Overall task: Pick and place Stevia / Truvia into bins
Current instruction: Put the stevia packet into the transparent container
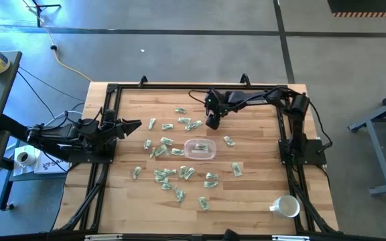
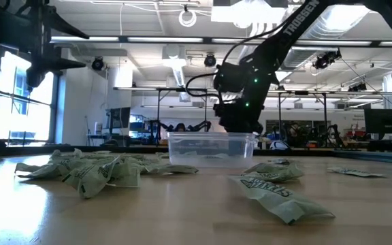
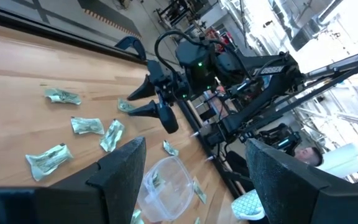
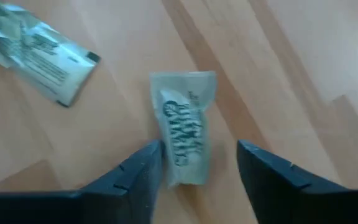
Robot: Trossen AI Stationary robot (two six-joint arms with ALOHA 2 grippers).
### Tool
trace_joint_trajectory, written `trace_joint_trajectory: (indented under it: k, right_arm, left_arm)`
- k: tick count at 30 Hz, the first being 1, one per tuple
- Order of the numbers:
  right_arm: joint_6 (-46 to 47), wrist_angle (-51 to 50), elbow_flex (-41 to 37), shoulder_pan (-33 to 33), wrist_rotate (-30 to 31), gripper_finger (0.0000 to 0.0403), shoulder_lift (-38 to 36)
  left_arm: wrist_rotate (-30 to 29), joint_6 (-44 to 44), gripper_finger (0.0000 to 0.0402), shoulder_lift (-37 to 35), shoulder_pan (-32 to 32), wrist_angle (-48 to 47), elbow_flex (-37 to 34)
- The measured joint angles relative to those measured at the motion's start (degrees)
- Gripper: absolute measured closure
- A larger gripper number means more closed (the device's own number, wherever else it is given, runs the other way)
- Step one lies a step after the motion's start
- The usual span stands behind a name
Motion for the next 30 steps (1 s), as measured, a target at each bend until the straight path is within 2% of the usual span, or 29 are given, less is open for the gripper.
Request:
trace_joint_trajectory:
  k: [8, 10, 16, 19, 23, 27, 30]
  right_arm:
    - [-0.2, -0.15, 0.17, 0.15, -3.79, 0.0366, 0.88]
    - [-0.23, -1.43, 0.89, 0.16, -5.22, 0.0392, 0.55]
    - [-1.93, -11.52, 9.19, 1.15, -12.2, 0.0388, -0.39]
    - [-6.25, -17.01, 14.38, 3.17, -18.4, 0.0397, -0.48]
    - [-10.34, -23.42, 19.67, 7.58, -26.25, 0.0388, -0.56]
    - [-15.81, -29.51, 19.57, 12.49, -26.77, 0.0396, -0.61]
    - [-16.83, -28.86, 16.84, 15.41, -25.77, 0.0396, -0.59]
  left_arm:
    - [-0.02, 0.11, 0.0092, 0.0, 0.0, -1.44, 0.0]
    - [-0.02, 0.11, 0.0092, 0.0, -0.01, -1.48, 0.0]
    - [-0.06, -0.06, 0.0092, 0.0, 0.0, -3.53, 0.0]
    - [-0.14, -0.91, 0.0092, -0.01, 0.0, -3.68, 0.0]
    - [-0.93, -1.2, 0.0092, 0.0, 0.0, -5.06, 0.0]
    - [-2.93, -1.57, 0.0092, 0.0, 0.0, -5.62, 0.0]
    - [-3.96, -1.53, 0.0092, 0.0, 0.0, -5.59, 0.0]
